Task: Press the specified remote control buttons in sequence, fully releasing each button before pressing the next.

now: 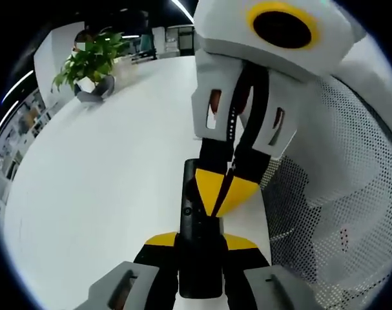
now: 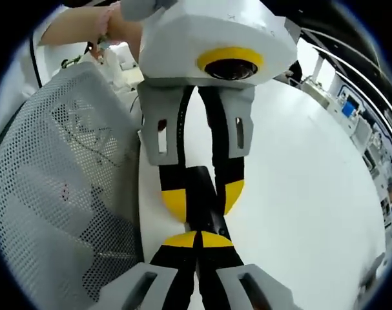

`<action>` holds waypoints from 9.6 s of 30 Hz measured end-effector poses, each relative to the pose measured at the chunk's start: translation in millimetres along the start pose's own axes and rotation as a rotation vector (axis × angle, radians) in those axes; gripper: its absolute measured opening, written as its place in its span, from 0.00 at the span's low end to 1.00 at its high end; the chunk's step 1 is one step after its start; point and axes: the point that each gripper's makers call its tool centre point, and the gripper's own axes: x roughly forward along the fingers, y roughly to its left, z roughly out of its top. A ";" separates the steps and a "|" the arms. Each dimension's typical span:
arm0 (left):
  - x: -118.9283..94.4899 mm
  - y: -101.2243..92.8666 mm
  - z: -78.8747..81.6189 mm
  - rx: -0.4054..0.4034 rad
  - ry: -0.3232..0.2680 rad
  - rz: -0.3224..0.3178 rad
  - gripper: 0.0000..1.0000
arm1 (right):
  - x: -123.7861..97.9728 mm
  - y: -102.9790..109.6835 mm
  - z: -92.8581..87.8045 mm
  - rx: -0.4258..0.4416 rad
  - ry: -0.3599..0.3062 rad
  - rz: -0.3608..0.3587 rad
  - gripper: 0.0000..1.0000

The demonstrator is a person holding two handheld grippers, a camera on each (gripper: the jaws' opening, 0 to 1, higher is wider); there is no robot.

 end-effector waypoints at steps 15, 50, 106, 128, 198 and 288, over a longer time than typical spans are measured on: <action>-0.4 -0.6 1.9 -0.021 -0.016 0.015 0.25 | -0.4 -11.2 -0.2 0.044 0.057 0.006 0.00; -1.3 -1.1 2.4 -0.020 -0.022 0.007 0.25 | 6.4 -25.5 -0.8 0.172 0.186 0.213 0.00; -2.0 -2.5 3.3 -0.076 -0.095 -0.013 0.24 | 10.3 -6.5 15.0 -0.091 0.044 0.079 0.00; -1.7 -2.3 3.7 -0.059 -0.087 -0.007 0.24 | 15.5 -3.6 20.7 -0.010 0.013 0.090 0.00; -98.6 28.4 30.7 -0.528 -0.542 0.386 0.87 | -9.6 -9.7 -31.3 0.098 -0.040 0.129 0.24; -219.0 43.7 -8.5 -0.741 -0.925 0.996 1.00 | 10.3 -250.6 -38.5 -0.062 0.280 0.083 0.21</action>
